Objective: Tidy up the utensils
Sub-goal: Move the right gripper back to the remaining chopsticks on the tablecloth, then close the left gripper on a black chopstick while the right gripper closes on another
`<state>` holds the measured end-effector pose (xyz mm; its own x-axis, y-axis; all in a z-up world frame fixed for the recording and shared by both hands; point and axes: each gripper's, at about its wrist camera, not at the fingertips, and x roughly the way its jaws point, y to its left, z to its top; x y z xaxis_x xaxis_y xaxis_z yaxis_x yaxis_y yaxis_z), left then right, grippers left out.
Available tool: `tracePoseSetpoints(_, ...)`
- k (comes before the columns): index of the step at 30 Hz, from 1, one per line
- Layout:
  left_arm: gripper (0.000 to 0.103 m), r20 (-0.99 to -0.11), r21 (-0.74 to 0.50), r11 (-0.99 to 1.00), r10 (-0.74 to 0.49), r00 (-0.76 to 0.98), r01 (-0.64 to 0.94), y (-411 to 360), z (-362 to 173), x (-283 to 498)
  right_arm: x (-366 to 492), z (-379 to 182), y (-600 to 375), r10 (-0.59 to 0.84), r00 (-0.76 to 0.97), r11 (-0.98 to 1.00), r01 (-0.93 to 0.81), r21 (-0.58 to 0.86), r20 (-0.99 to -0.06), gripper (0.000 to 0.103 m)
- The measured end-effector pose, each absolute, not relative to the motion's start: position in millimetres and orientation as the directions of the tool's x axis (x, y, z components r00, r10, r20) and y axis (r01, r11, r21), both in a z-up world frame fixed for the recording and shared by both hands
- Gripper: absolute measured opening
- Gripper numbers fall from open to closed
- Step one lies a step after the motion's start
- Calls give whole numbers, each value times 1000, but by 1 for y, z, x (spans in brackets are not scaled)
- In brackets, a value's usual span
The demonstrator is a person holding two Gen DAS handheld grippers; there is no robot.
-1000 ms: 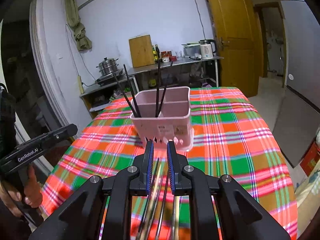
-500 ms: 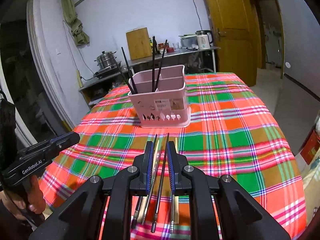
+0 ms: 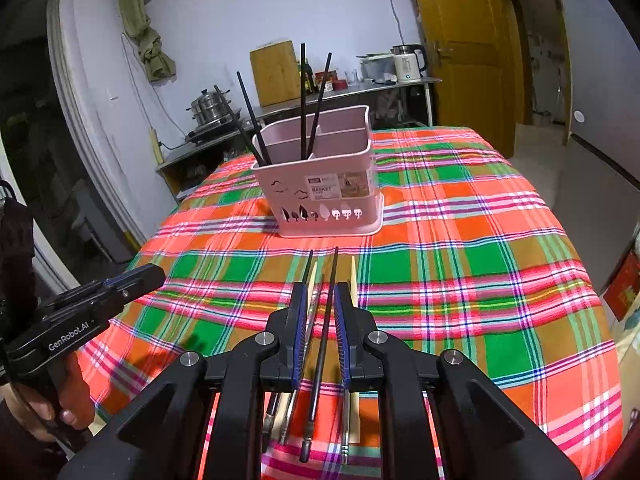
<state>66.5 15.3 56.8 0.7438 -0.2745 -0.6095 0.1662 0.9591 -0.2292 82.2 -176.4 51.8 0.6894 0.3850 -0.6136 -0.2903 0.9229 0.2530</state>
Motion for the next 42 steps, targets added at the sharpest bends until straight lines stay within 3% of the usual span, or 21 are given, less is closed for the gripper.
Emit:
tracePoseSetpoints(10,8,-656,-276,947,-309,688,162,6,32,99,96,34,-174,389,655,921,-291,259,-648,14)
tracePoseSetpoints(14,16,-681,-294,942,-327,656,164,-2,18,117,103,25,-175,390,642,921,-284,268,-661,14)
tracePoseSetpoints(24,17,-731,-329,935,-341,591,133,-19,-13,166,116,9,-182,393,621,919,-261,294,-678,14)
tracePoseSetpoints(42,18,-762,-290,948,-310,568,129,-40,-32,183,121,0,-187,401,611,916,-247,316,-683,14)
